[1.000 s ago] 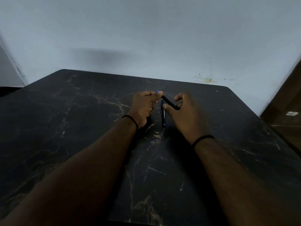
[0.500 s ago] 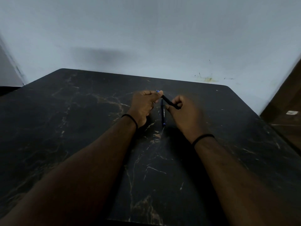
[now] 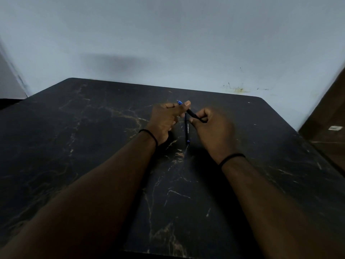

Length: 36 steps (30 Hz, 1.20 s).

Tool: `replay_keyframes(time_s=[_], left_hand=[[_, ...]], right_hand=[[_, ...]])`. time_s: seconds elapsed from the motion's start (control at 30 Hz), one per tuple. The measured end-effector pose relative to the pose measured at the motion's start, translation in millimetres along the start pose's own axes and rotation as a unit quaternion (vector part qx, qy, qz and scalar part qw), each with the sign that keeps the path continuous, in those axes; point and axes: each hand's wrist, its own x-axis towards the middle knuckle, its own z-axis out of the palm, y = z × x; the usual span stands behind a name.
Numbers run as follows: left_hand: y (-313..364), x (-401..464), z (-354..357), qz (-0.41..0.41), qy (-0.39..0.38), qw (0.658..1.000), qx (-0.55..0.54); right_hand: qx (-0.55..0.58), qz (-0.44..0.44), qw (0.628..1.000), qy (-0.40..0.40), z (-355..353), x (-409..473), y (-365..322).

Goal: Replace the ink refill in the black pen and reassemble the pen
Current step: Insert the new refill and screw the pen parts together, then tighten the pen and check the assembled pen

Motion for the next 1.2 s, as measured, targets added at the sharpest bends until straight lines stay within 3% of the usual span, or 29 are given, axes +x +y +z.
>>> replay_keyframes(time_s=[0.3, 0.4, 0.5, 0.57, 0.7, 0.83, 0.9, 1.03, 1.1, 1.2], left_hand=[[10, -6, -4, 0.021, -0.044, 0.999, -0.003], [16, -6, -3, 0.063, 0.084, 0.992, 0.067], [21, 3, -25, 0.121, 0.280, 0.925, 0.227], [20, 7, -42, 0.096, 0.326, 0.880, 0.331], [15, 9, -52, 0.004, 0.276, 0.822, 0.497], [13, 4, -44, -0.010, 0.165, 0.760, 0.628], [14, 1, -40, -0.004, 0.137, 0.745, 0.652], [14, 5, -37, -0.006, 0.122, 0.770, 0.627], [11, 7, -34, 0.009, 0.138, 0.833, 0.536], [6, 12, -29, 0.053, 0.182, 0.932, 0.310]], right_hand=[[0.087, 0.003, 0.993, -0.082, -1, -4, -10], [0.090, 0.009, 0.994, -0.058, -4, -7, -14], [0.089, 0.022, 0.995, -0.050, -6, -7, -15], [0.086, 0.027, 0.995, -0.043, -7, -5, -13], [0.057, 0.018, 0.997, -0.046, -4, -3, -11], [0.039, 0.018, 0.998, -0.044, -4, -1, -11], [0.035, 0.019, 0.998, -0.044, -4, -2, -11], [0.047, 0.017, 0.997, -0.052, -5, -5, -11], [0.050, 0.011, 0.997, -0.054, -5, -6, -12], [0.044, -0.001, 0.997, -0.057, -4, -7, -11]])
